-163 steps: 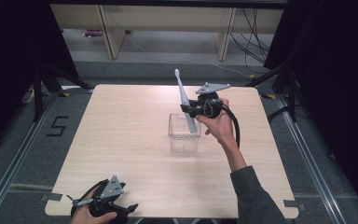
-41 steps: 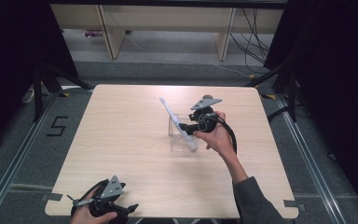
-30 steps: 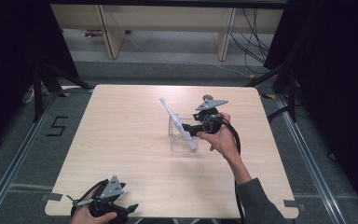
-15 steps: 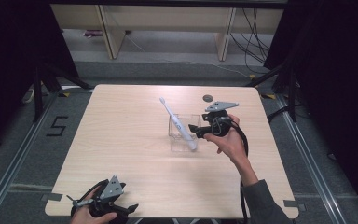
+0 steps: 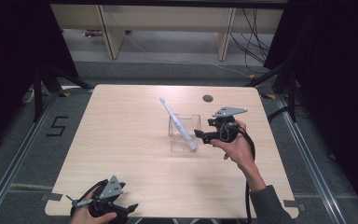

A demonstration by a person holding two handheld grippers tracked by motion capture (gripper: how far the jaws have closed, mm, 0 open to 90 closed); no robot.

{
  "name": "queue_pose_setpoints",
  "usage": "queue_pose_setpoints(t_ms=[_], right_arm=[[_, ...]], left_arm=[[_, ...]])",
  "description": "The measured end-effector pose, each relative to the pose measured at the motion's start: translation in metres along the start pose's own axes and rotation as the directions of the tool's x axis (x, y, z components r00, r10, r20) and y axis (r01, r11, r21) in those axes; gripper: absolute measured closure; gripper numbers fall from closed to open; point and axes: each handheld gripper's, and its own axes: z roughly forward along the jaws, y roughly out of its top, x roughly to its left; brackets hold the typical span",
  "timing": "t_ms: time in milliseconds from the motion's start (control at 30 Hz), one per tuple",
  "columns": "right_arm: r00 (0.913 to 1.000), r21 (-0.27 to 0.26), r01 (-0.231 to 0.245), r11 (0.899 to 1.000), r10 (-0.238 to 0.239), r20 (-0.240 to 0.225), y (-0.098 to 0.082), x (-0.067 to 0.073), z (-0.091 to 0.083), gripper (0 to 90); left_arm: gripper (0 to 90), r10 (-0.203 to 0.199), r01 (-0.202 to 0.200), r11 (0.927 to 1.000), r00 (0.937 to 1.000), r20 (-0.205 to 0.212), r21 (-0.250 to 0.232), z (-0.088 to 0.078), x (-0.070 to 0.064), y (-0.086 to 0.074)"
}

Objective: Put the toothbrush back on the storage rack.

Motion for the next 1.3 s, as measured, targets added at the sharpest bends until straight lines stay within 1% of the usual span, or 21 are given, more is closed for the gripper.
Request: queue_pose_setpoints(t_ms=[33,67,100,133,167,267,300,367,533,633,700,733,933,967,1000,1033,1167,1200,1233,1267,1300], right_arm=[[0.9994,0.006,-0.033,0.999,0.033,0.008,-0.002,0.002,-0.001,27.3],[0.9999,0.011,-0.011,1.000,0.011,0.001,-0.002,0.000,-0.002,27.3],[0.9995,0.011,-0.030,0.999,0.030,0.001,-0.003,0.002,-0.003,27.3],[0.9999,0.000,-0.013,1.000,0.013,-0.003,-0.004,0.000,-0.003,27.2],[0.9999,0.000,-0.013,1.000,0.013,0.006,-0.005,0.000,-0.004,27.0],[0.9993,-0.006,-0.037,0.999,0.037,0.000,-0.009,0.004,-0.004,26.8],[0.9998,-0.001,-0.011,1.000,0.011,0.014,-0.010,0.003,-0.006,26.7],[0.9999,-0.014,-0.008,1.000,0.009,0.015,-0.013,0.004,-0.006,26.3],[0.9991,-0.024,-0.041,0.999,0.041,-0.007,-0.022,0.006,-0.011,25.9],[0.9981,-0.003,-0.062,0.998,0.062,0.002,-0.026,0.009,-0.015,24.4],[0.9985,-0.006,-0.055,0.998,0.055,0.001,-0.030,0.010,-0.015,24.1],[0.9995,-0.005,-0.029,1.000,0.030,0.007,-0.031,0.009,-0.015,23.9],[0.9975,-0.003,-0.067,0.998,0.067,-0.023,-0.040,0.016,-0.016,22.8],[0.9996,-0.013,-0.026,1.000,0.026,-0.012,-0.042,0.014,-0.016,22.5],[0.9986,-0.018,-0.052,0.998,0.052,-0.012,-0.044,0.017,-0.017,22.5],[0.9993,-0.019,-0.033,0.999,0.033,-0.015,-0.045,0.015,-0.018,22.6],[0.9966,-0.013,-0.080,0.997,0.080,-0.023,-0.053,0.021,-0.020,22.7],[0.9989,-0.019,-0.037,0.999,0.036,-0.029,-0.055,0.018,-0.020,22.7],[0.9986,-0.010,-0.049,0.999,0.049,-0.019,-0.056,0.019,-0.021,22.8],[0.9957,-0.009,-0.080,0.997,0.080,-0.046,-0.058,0.021,-0.020,22.8],[0.9971,-0.016,-0.065,0.998,0.064,-0.041,-0.060,0.020,-0.019,22.8]], left_arm=[[14.7,0.001,-0.001,1.0000,1.0000,0.001,0.001,0.001,0.000,0.000],[14.7,-0.001,0.001,1.0000,1.0000,0.004,0.009,0.001,0.001,0.000],[14.7,-0.007,0.007,0.9998,1.0000,0.004,0.019,0.002,0.001,-0.001],[14.7,-0.009,0.009,0.9999,1.0000,0.002,0.012,0.002,0.001,0.000],[14.7,0.007,-0.007,1.0000,1.0000,0.002,0.007,0.001,0.001,0.000],[14.7,0.006,-0.006,1.0000,1.0000,0.002,-0.002,0.000,0.001,0.000],[14.7,0.006,-0.006,1.0000,1.0000,0.002,-0.001,0.001,0.001,0.000],[14.7,0.006,-0.006,1.0000,1.0000,0.002,-0.001,0.000,0.001,0.000],[14.7,0.004,-0.004,1.0000,1.0000,-0.002,0.004,0.001,0.001,0.000],[14.7,0.008,-0.008,1.0000,1.0000,-0.002,0.002,0.001,0.000,0.000],[14.7,0.011,-0.011,0.9999,0.9999,-0.001,-0.001,0.001,0.000,0.000],[14.7,0.006,-0.006,1.0000,1.0000,-0.003,-0.001,0.001,0.000,0.000],[14.7,0.006,-0.006,1.0000,1.0000,-0.002,0.000,0.001,0.001,0.000],[14.7,0.006,-0.006,1.0000,1.0000,-0.002,-0.001,0.000,0.001,0.000],[14.7,0.006,-0.006,1.0000,1.0000,-0.002,-0.001,0.000,0.001,0.000],[14.7,0.006,-0.006,1.0000,1.0000,-0.003,-0.001,0.000,0.001,0.000],[14.7,0.008,-0.008,1.0000,1.0000,-0.004,0.000,0.001,0.000,0.000],[14.7,0.008,-0.008,1.0000,1.0000,-0.004,0.000,0.001,0.001,0.000],[14.7,0.006,-0.006,1.0000,1.0000,-0.003,0.000,0.000,0.001,0.000],[14.7,0.005,-0.005,1.0000,1.0000,-0.004,0.001,0.001,0.001,0.000],[14.7,0.005,-0.005,1.0000,1.0000,-0.004,0.000,0.001,0.001,0.000]])
